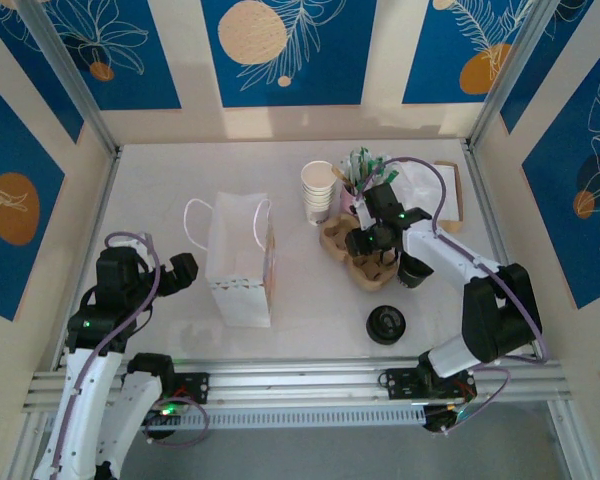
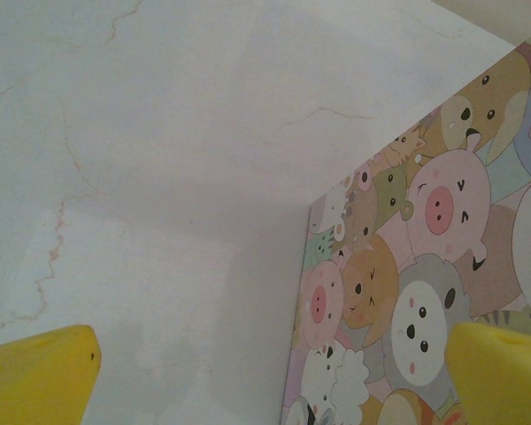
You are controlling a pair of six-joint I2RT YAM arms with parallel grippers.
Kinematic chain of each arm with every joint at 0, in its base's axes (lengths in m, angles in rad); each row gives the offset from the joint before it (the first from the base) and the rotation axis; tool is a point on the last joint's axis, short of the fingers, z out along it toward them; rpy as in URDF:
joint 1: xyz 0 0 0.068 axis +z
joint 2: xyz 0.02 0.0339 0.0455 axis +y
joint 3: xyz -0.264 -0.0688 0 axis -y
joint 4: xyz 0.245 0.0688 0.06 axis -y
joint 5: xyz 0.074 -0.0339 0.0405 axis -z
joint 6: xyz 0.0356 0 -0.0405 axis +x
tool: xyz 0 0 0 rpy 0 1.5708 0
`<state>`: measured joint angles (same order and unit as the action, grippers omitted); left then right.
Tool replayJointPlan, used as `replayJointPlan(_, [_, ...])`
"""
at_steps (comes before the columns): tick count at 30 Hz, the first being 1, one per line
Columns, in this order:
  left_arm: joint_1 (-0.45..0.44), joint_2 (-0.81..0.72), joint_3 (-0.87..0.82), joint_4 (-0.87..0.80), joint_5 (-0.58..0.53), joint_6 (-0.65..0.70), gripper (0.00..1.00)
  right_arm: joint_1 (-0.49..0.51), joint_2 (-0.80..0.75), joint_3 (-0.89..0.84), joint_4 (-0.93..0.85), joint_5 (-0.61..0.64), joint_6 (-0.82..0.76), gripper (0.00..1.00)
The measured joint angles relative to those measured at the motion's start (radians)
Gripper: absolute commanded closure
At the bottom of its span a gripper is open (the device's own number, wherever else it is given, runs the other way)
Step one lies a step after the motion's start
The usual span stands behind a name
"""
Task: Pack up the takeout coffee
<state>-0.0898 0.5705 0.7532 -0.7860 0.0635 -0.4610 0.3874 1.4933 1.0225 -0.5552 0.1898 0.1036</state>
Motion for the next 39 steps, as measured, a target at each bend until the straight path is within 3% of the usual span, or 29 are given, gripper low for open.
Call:
replayJointPlan(24, [0.000, 0.000, -0.001, 0.001, 0.000, 0.000, 0.00, 0.024, -0.018, -0.028, 0.026, -0.040, -0.004, 0.50])
replayJointPlan(36, [0.000, 0.001, -0.001, 0.001, 0.001, 0.000, 0.00, 0.048, 0.005, -0.026, 0.024, 0.002, -0.022, 0.53])
replayJointPlan(39, [0.000, 0.001, -0.001, 0.001, 0.001, 0.000, 0.00, 0.050, 0.007, -0.024, 0.024, 0.006, -0.026, 0.59])
